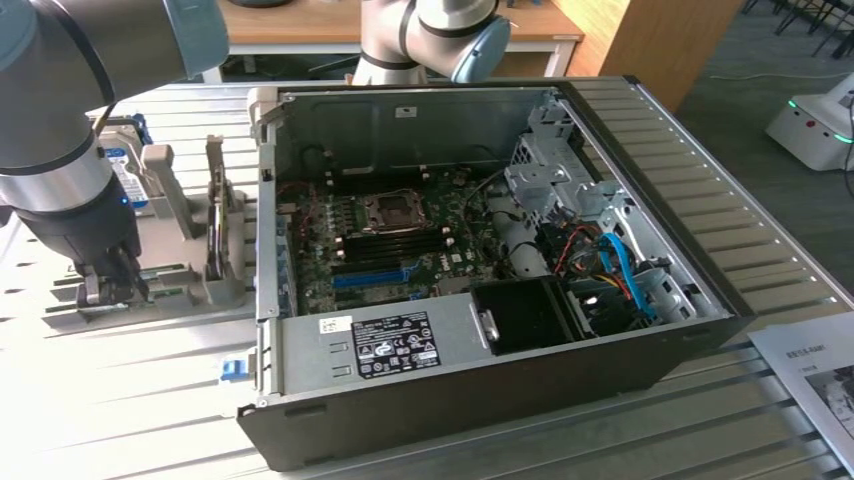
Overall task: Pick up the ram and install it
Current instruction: 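Pick up the ram and move it above insertion slot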
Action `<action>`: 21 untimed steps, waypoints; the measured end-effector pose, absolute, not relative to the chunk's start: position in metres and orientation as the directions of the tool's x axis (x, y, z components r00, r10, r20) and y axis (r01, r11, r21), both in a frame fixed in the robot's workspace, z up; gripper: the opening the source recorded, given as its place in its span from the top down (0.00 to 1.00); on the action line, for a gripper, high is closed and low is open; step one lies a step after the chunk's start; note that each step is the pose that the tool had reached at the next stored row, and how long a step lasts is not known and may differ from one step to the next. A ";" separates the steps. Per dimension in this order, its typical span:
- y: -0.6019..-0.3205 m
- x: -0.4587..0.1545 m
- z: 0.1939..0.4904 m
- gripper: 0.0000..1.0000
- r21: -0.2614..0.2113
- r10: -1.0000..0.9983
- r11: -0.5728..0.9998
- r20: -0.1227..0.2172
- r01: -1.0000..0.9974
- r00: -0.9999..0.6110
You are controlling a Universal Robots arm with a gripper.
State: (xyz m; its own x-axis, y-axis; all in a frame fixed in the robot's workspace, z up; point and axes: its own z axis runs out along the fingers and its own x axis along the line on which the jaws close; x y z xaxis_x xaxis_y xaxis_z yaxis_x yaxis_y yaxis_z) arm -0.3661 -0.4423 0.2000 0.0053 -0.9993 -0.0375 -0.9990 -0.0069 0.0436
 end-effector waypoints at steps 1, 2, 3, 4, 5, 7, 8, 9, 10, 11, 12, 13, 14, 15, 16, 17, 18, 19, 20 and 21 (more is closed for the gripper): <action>-0.442 -0.366 0.200 0.88 0.044 -0.999 -0.007 -0.037 -0.999 0.005; -0.442 -0.366 0.200 0.88 0.044 -0.999 -0.007 -0.037 -0.999 0.005; -0.442 -0.366 0.200 0.88 0.044 -0.999 -0.007 -0.037 -0.999 0.005; -0.442 -0.366 0.200 0.88 0.043 -0.999 -0.007 -0.038 -0.999 0.005; -0.442 -0.366 0.200 0.88 0.043 -0.999 -0.007 -0.038 -0.999 0.005; -0.442 -0.366 0.201 0.88 0.044 -0.999 -0.007 -0.037 -0.999 0.005; -0.442 -0.366 0.202 0.88 0.044 -0.999 -0.007 -0.038 -0.999 0.005; -0.442 -0.366 0.202 0.88 0.044 -0.999 -0.007 -0.037 -0.999 0.005; -0.442 -0.366 0.203 0.88 0.044 -0.999 -0.007 -0.037 -0.999 0.005; -0.442 -0.366 0.204 0.88 0.044 -0.999 -0.007 -0.037 -0.999 0.005; -0.442 -0.366 0.205 0.88 0.044 -0.999 -0.007 -0.037 -0.999 0.005; -0.442 -0.366 0.205 0.88 0.044 -0.999 -0.007 -0.038 -0.999 0.005; -0.442 -0.366 0.206 0.88 0.044 -0.999 -0.007 -0.038 -0.999 0.005; -0.442 -0.366 0.207 0.88 0.044 -0.999 -0.007 -0.037 -0.999 0.005; -0.442 -0.366 0.207 0.88 0.044 -0.999 -0.007 -0.037 -0.999 0.005; -0.442 -0.366 0.208 0.88 0.044 -0.999 -0.007 -0.037 -0.999 0.005; -0.442 -0.366 0.209 0.88 0.044 -0.999 -0.007 -0.037 -0.999 0.005; -0.442 -0.366 0.209 0.88 0.044 -0.999 -0.007 -0.037 -0.999 0.005; -0.442 -0.366 0.210 0.88 0.044 -0.999 -0.007 -0.037 -0.999 0.005; -0.442 -0.366 0.211 0.88 0.044 -0.999 -0.007 -0.037 -0.999 0.005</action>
